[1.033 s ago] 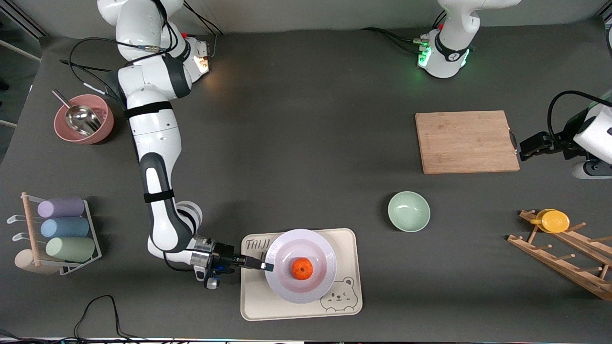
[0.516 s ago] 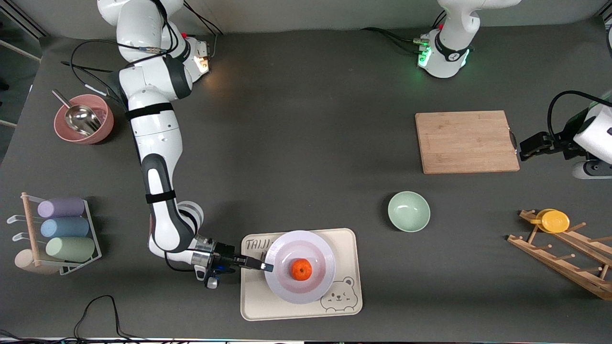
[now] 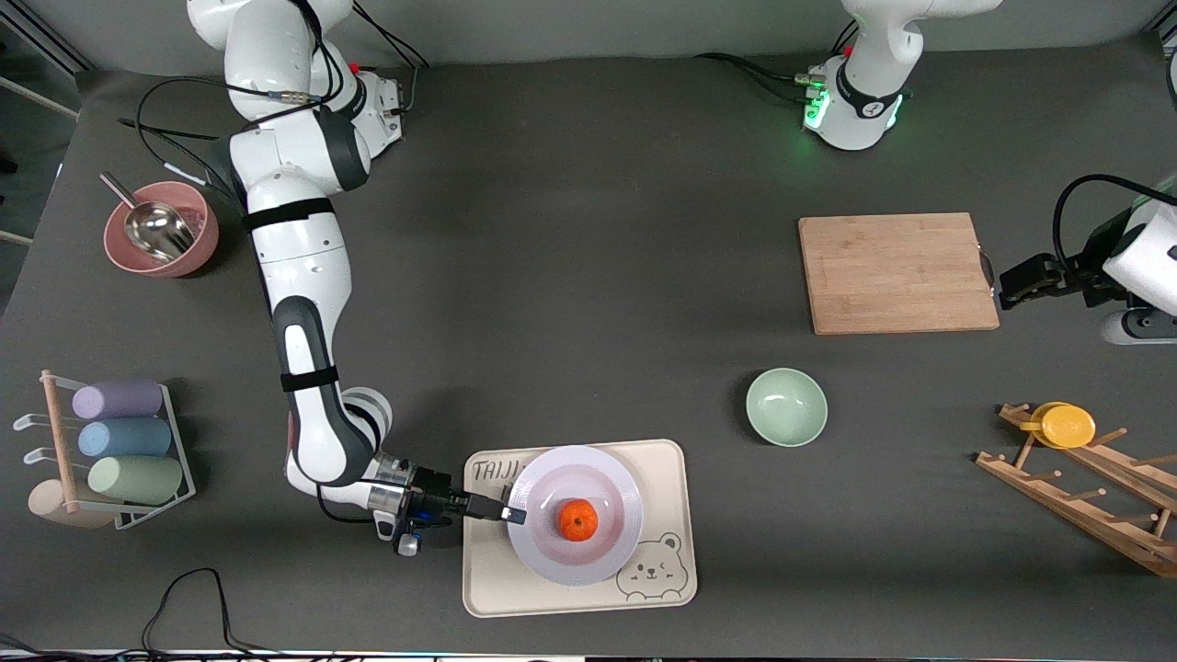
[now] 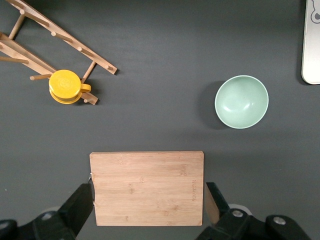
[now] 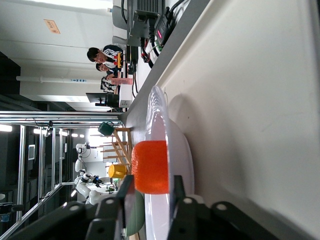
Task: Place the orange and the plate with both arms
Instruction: 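Withdraw the right gripper from the plate rim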
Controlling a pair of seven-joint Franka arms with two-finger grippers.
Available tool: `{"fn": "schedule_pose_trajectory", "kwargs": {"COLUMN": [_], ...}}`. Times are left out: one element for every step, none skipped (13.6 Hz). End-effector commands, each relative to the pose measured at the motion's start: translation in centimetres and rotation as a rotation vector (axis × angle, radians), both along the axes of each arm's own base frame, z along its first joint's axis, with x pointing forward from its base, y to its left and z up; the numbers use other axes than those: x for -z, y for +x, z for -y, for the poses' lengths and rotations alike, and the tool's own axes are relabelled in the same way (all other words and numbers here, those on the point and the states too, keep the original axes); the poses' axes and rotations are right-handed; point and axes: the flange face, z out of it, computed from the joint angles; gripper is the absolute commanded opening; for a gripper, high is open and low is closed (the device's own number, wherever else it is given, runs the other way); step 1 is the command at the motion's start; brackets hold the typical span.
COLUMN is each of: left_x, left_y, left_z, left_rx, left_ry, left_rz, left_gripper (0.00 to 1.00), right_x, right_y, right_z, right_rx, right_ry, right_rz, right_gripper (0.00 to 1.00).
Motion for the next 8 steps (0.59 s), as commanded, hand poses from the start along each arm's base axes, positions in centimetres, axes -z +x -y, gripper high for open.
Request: {"fn": "schedule_pose_trajectory", "kwargs": {"left_x": [-0.4,-0.4,-0.4,-0.4,-0.4,-0.5,-0.4,-0.5], "left_y": [-0.1,-0.1,-0.1,-0.2,-0.2,-0.2,-0.2,-0.2], "left_z": [0.2,0.2,0.2,0.2,0.1,0.1,0.2,0.1], "left_rx": [0.002,0.0,0.0,0.0,-0.001,-0.001,0.0,-0.001], "left_ry": [-0.003,-0.003,-0.003,-0.003,-0.003,-0.003,-0.003,-0.003], "left_rz": [0.007,0.009,0.007,0.006,0.006,0.007,0.006,0.007], "left_gripper": [1.0,1.0,1.0,1.0,1.0,1.0,1.0,1.0], "right_x": [0.6,0.6,0.6,0.4,0.3,0.2,0.0,-0.5], "right_y": [0.3,0.3,0.3,0.4,0.4,0.4,0.5,0.7], "right_z": [0.1,0.1,0.1,0.1,0.1,0.1,0.2,0.4], "right_rx": [0.013,0.014,0.014,0.015,0.015,0.016,0.013,0.011], "right_ry": [0.014,0.015,0.015,0.017,0.017,0.017,0.014,0.006], "right_rz": [0.037,0.034,0.033,0.033,0.032,0.032,0.036,0.043], "right_gripper": [0.58,0.74,1.0,1.0,1.0,1.0,1.0,1.0]}}
